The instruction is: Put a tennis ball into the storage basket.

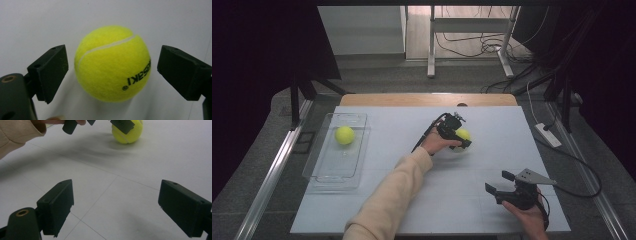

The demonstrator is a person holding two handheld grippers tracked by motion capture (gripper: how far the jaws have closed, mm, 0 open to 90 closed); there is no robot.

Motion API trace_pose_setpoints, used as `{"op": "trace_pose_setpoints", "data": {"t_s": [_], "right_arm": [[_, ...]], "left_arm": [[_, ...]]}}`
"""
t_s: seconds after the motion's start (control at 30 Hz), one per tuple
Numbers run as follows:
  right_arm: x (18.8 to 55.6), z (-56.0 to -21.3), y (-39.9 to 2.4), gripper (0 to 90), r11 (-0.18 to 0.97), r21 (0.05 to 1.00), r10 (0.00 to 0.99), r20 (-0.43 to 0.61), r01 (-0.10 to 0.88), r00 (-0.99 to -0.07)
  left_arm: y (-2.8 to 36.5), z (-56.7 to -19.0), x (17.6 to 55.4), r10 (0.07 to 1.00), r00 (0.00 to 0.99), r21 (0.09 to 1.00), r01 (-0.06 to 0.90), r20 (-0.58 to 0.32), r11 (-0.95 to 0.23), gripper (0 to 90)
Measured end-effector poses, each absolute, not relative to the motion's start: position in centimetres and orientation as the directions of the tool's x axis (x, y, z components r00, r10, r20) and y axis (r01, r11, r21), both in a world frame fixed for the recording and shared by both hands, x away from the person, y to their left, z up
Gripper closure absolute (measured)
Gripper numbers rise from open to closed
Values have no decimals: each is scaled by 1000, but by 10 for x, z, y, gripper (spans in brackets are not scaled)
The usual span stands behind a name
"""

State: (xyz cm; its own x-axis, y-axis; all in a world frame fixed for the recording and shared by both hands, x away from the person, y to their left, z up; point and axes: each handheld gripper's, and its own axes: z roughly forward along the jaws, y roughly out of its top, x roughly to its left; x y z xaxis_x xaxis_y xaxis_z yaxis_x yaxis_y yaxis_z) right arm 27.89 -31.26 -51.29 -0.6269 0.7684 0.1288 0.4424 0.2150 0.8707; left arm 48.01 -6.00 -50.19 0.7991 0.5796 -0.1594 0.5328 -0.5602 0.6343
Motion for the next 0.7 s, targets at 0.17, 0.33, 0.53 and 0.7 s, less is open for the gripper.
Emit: {"op": "trace_pose_setpoints", "data": {"t_s": [0.17, 0.33, 0.53, 0.7], "right_arm": [[279, -513, -314, 132, 215, 871, 770, 126, 441, -625], [278, -512, -314, 132, 211, 872, 772, 128, 441, -622], [278, -512, -313, 133, 219, 872, 771, 120, 438, -625], [278, -512, -314, 134, 217, 873, 772, 121, 437, -624]], "left_arm": [[-58, -505, 480, 582, 794, 636, 544, -179, -547, 261], [-58, -503, 479, 581, 798, 633, 535, -162, -560, 270], [-57, -500, 477, 573, 805, 643, 523, -157, -559, 275], [-55, -494, 475, 562, 814, 654, 506, -147, -562, 276]]}}
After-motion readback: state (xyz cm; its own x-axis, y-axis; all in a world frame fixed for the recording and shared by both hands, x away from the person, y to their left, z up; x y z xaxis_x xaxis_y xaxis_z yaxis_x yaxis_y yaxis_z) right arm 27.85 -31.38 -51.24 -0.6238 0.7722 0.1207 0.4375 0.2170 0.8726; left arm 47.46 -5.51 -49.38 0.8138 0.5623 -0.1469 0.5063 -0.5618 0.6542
